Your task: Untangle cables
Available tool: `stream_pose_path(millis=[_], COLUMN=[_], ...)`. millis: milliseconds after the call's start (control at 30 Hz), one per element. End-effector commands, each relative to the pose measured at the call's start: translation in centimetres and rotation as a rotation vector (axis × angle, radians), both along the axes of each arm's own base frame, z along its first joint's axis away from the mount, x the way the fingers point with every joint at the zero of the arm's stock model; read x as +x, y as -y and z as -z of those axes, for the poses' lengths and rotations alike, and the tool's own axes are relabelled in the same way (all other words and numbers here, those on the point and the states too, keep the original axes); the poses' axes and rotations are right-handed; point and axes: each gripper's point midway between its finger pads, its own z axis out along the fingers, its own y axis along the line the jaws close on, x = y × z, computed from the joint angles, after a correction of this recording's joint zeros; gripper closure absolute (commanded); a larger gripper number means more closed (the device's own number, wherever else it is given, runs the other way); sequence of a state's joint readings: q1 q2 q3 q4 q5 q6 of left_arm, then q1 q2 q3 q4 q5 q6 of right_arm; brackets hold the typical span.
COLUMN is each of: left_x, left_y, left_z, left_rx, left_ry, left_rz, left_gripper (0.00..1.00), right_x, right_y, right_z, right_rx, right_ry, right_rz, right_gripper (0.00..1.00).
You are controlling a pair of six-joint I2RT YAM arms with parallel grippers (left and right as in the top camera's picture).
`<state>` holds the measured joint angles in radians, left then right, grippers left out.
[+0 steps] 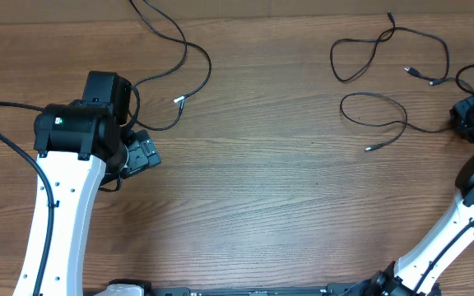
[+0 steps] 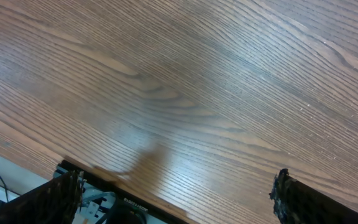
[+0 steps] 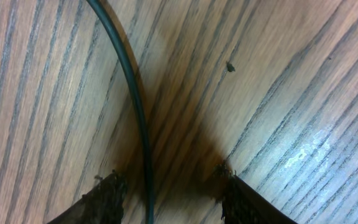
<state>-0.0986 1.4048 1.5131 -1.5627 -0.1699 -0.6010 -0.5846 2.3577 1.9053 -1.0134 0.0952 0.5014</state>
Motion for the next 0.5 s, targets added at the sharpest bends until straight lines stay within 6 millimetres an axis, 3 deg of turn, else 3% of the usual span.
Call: stream_pose_path(millis=[0,100,300,467], left_x=[0.0,0.0,0.0,0.0], left_y=[-0.2,-0.2,-0.2,-0.2], left_z=[0.0,0.0,0.0,0.0], left_rx=[0.018,0.018,0.018,0.018], left_ry=[0.002,0.002,0.002,0.002], left_rz=[-0.012,-0.012,-0.012,-0.012], left_gripper=[0.00,0.00,0.01,0.01], right_x=[-0.9,-1.3,-1.8,-2.8], right_y=[-0.3,-0.3,0.1,0.5], right_z=[1.9,2.3,2.3,2.4], right_rx=[0.015,0.011,0.021,0.034], right_ry=[-0.043,-0.056,-0.061,-0.075], right_rz=[-0.003,-0.001,0.014,0.048], right_gripper=[0.52,0.54,0.86,0.96])
